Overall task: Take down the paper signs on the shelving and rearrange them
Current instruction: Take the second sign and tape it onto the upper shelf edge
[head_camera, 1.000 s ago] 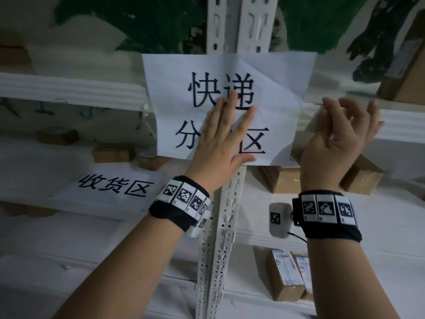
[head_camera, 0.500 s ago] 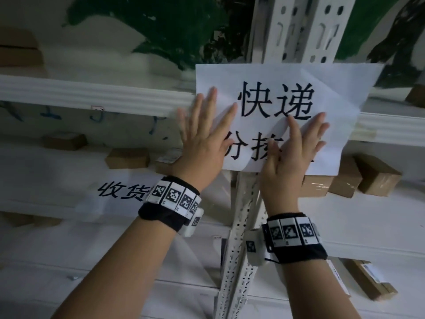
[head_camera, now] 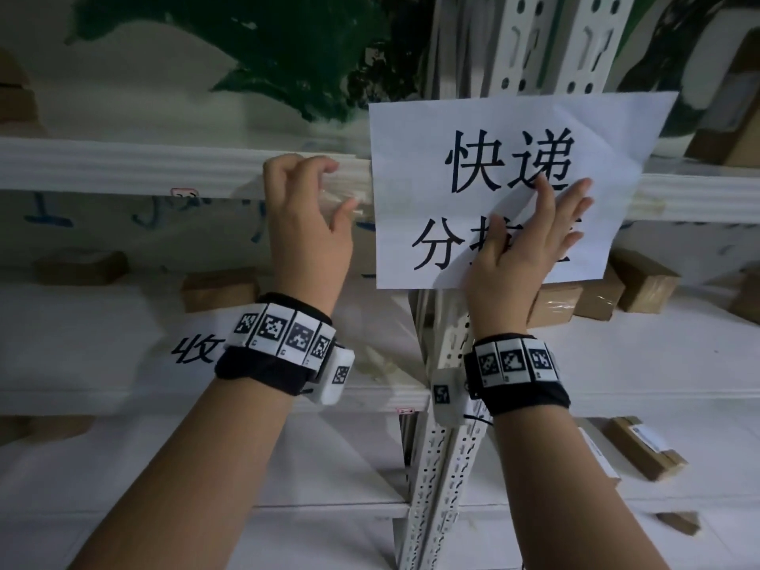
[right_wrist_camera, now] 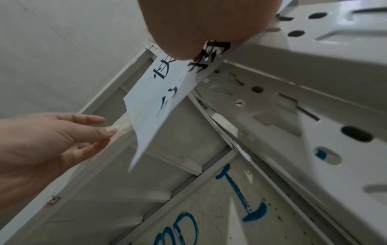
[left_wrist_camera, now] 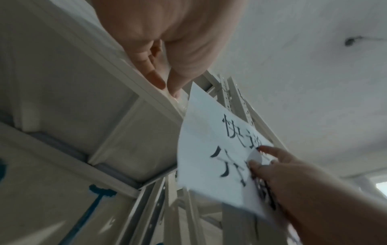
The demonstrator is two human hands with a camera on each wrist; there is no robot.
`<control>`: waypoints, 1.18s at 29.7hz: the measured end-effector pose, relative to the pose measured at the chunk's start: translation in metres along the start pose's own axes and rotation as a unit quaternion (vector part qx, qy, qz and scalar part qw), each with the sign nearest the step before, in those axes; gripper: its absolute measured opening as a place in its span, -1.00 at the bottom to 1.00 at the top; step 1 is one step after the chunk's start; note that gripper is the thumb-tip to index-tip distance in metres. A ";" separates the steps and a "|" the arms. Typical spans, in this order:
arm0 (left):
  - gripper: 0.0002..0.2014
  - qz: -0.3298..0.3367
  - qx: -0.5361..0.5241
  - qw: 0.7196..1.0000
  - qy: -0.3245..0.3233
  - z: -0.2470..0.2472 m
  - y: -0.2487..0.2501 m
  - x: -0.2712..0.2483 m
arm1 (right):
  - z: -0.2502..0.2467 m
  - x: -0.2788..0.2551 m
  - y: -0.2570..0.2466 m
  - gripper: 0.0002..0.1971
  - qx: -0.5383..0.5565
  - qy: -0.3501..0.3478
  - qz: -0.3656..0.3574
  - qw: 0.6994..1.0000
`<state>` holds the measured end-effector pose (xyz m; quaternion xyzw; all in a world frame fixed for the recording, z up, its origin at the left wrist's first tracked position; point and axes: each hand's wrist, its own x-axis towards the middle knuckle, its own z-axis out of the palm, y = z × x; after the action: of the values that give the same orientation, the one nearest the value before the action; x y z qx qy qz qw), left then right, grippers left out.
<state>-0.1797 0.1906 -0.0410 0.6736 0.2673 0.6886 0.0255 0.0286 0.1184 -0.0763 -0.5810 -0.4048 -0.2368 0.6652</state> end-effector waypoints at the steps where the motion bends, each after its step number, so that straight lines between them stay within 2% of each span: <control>1: -0.65 -0.007 -0.018 1.000 0.010 -0.003 -0.001 0.001 | 0.002 0.000 -0.002 -0.36 -0.004 0.006 0.008 1.000; 7: -0.57 -0.101 -0.177 0.978 0.042 -0.016 0.001 0.008 | 0.014 0.001 -0.018 -0.36 -0.021 0.031 0.041 0.998; 11: -0.62 -0.064 -0.207 0.975 0.045 -0.020 0.005 0.005 | 0.020 -0.002 -0.028 -0.30 -0.046 0.030 0.064 0.996; 15: -0.64 -0.059 -0.173 0.982 0.037 -0.018 -0.005 0.008 | 0.035 -0.009 -0.051 -0.08 -0.071 -0.034 0.076 0.994; 20: -0.67 -0.031 -0.141 0.989 0.030 -0.017 -0.014 0.011 | 0.058 -0.015 -0.075 -0.09 -0.083 -0.113 0.003 0.990; 24: -0.70 -0.064 -0.172 0.982 0.036 -0.024 -0.026 0.017 | 0.078 -0.025 -0.092 -0.07 -0.068 -0.148 -0.009 0.987; 26: -0.69 -0.047 -0.136 0.989 0.024 -0.028 -0.027 0.021 | 0.085 -0.030 -0.099 -0.07 -0.064 -0.147 -0.006 0.987; 29: -0.65 0.022 0.031 0.998 0.047 -0.035 -0.032 0.026 | 0.095 -0.039 -0.112 -0.06 -0.065 -0.157 -0.008 0.986; 31: -0.58 0.020 0.119 0.992 0.049 -0.038 -0.040 0.032 | 0.104 -0.047 -0.123 -0.05 -0.047 -0.172 -0.018 0.984; 35: -0.67 0.051 0.150 0.987 -0.011 -0.043 -0.058 0.040 | 0.119 -0.061 -0.142 0.06 0.018 -0.204 -0.021 0.979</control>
<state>-0.2432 0.2417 -0.0257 0.6898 0.3326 0.6340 -0.1076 -0.1491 0.1937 -0.0439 -0.5966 -0.5481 -0.1203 0.5738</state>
